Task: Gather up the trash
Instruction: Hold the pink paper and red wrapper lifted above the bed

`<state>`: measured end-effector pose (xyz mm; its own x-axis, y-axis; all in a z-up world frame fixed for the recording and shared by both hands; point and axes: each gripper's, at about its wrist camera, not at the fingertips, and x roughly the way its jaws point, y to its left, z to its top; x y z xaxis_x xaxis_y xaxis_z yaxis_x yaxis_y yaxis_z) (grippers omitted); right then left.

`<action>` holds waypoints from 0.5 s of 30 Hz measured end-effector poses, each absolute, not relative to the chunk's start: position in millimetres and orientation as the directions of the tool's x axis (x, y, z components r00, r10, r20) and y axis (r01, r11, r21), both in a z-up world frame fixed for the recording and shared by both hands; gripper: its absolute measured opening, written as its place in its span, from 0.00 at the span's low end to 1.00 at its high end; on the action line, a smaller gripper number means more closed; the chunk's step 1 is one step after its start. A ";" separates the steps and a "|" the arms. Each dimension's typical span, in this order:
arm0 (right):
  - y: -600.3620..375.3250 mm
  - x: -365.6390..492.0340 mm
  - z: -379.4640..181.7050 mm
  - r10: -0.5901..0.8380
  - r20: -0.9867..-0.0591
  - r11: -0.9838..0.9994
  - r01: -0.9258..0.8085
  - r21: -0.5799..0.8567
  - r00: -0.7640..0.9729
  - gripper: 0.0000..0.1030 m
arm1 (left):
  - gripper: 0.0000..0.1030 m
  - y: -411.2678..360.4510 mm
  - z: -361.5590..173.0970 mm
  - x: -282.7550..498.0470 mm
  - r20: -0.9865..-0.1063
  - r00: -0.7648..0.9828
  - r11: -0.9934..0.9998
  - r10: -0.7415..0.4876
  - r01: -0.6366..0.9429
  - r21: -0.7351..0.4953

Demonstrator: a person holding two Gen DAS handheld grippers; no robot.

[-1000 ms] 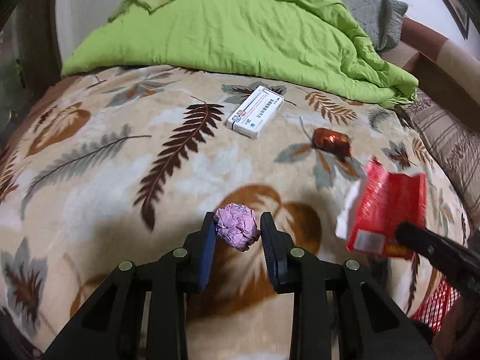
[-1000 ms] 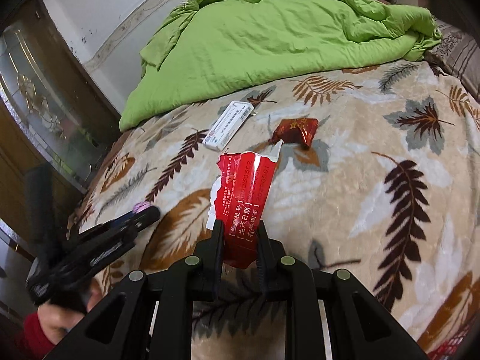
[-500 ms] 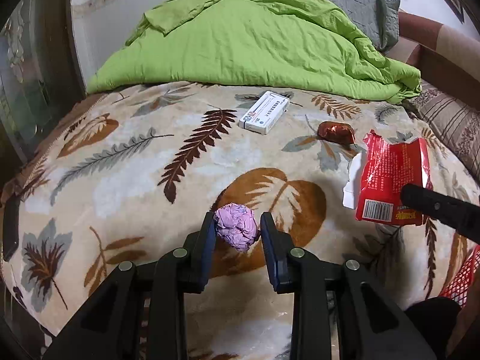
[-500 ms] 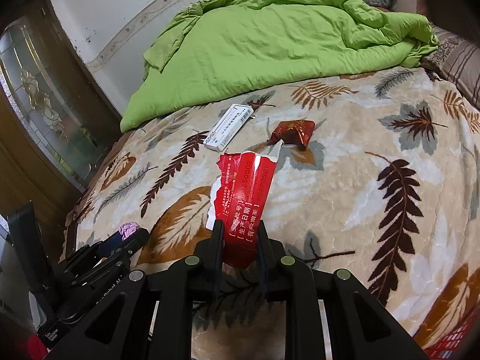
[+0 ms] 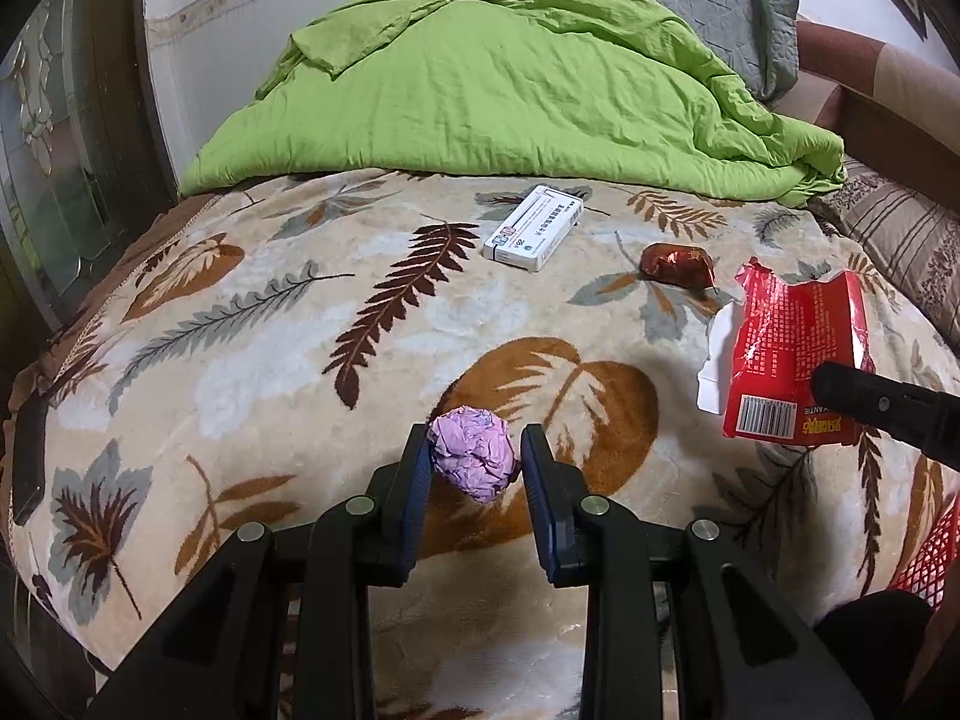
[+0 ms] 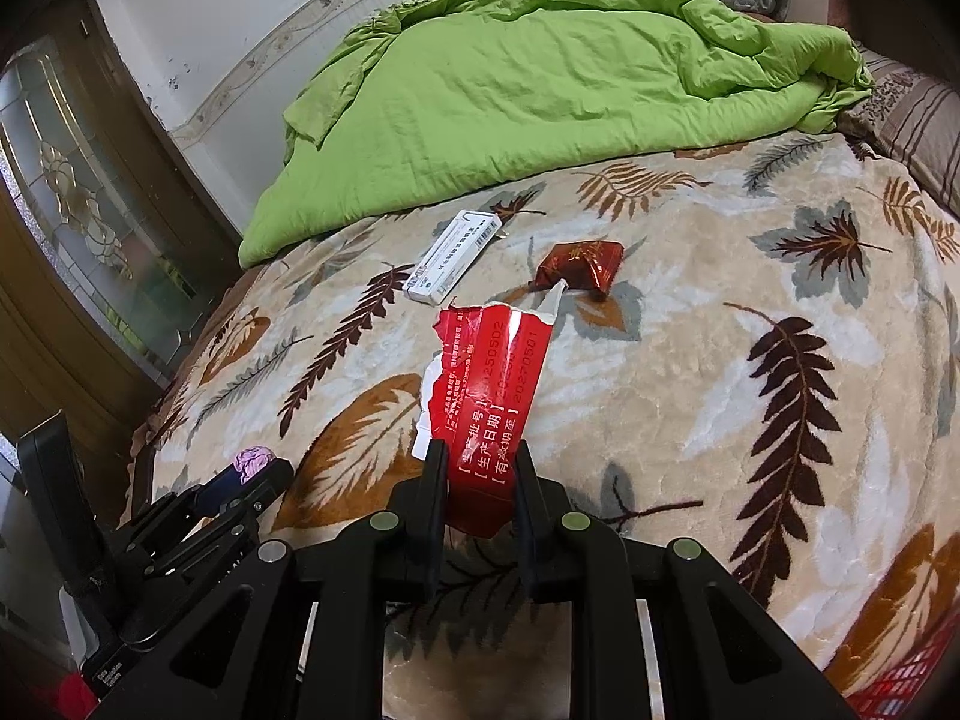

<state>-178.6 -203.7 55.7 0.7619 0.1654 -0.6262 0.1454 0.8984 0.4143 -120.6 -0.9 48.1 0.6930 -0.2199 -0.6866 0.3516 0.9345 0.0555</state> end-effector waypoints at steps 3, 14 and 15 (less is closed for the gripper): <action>-203.1 -178.7 55.5 0.167 -0.627 0.899 0.144 0.414 0.761 0.20 | 0.28 -0.7 48.0 -120.5 -0.687 0.693 0.935 -0.220 0.351 0.055; -202.4 -178.0 54.8 0.169 -0.627 0.898 0.144 0.416 0.761 0.20 | 0.28 -0.2 47.8 -120.0 -0.688 0.692 0.935 -0.220 0.351 0.055; -202.0 -178.2 54.8 0.169 -0.626 0.898 0.143 0.417 0.761 0.20 | 0.28 -0.2 47.9 -120.0 -0.688 0.692 0.935 -0.220 0.351 0.055</action>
